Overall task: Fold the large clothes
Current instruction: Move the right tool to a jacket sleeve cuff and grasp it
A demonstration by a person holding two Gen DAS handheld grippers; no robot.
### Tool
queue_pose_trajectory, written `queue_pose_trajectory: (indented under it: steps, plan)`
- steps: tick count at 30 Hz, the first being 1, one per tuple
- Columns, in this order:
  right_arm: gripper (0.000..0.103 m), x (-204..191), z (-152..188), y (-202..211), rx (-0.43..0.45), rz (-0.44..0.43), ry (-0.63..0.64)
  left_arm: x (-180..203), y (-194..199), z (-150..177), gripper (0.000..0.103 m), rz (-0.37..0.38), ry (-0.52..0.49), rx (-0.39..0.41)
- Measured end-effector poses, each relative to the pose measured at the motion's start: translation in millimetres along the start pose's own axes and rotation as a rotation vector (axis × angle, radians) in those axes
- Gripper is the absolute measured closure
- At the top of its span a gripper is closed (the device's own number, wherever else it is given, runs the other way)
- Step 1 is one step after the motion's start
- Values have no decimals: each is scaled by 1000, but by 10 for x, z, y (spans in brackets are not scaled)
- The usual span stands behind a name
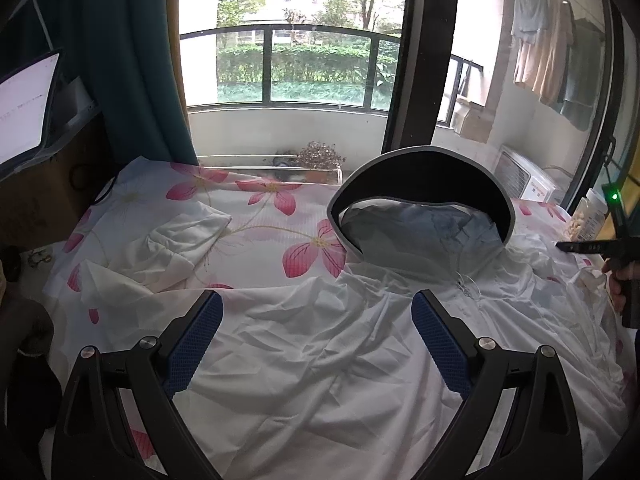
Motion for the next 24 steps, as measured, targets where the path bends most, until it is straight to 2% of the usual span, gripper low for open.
queue_pose_trajectory:
  steps: [2, 4, 5, 8, 12, 14, 15, 16, 17, 18, 24]
  plan:
    - [53, -93, 82, -47, -2, 22, 62, 5, -4, 3, 6, 1, -2, 0]
    - [96, -192, 139, -32, 10, 32, 130, 8, -3, 9, 6, 6, 0, 1]
    - [101, -229, 154, 0, 7, 18, 134, 11, 0, 11, 6, 8, 2, 1]
    - [101, -210, 81, 154, 70, 35, 129, 26, 30, 10, 6, 18, 5, 5]
    - [99, -38, -69, 336, 109, 66, 37, 34, 109, 4, 6, 17, 1, 24]
    - [88, -8, -91, 353, 100, 90, 25, 34, 136, 11, 6, 21, 4, 29]
    - [64, -24, -60, 358, 100, 93, 31, 32, 150, 18, 6, 22, 6, 30]
    - [35, -81, -54, 368, 104, 95, 36, 24, 161, 31, 6, 23, 9, 31]
    - [26, -138, -19, 398, 113, 88, 45, 16, 167, 43, 6, 23, 10, 30]
    - [23, -217, 22, 423, 123, 82, 65, 6, 165, 54, 6, 22, 12, 28]
    - [23, -803, 254, 354, 174, 131, 272, -130, 109, 120, 6, 3, 33, -3]
Point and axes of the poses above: each gripper's, at about its wrist camera, not at the fingertips, and y roughly against the way its jaws point, x to its right, z to its underside, the point moved 8 cm from there along -y, roughly the way its jaws point, and after that the axes turned 15 degrees about -y, right-handed, at the moved point
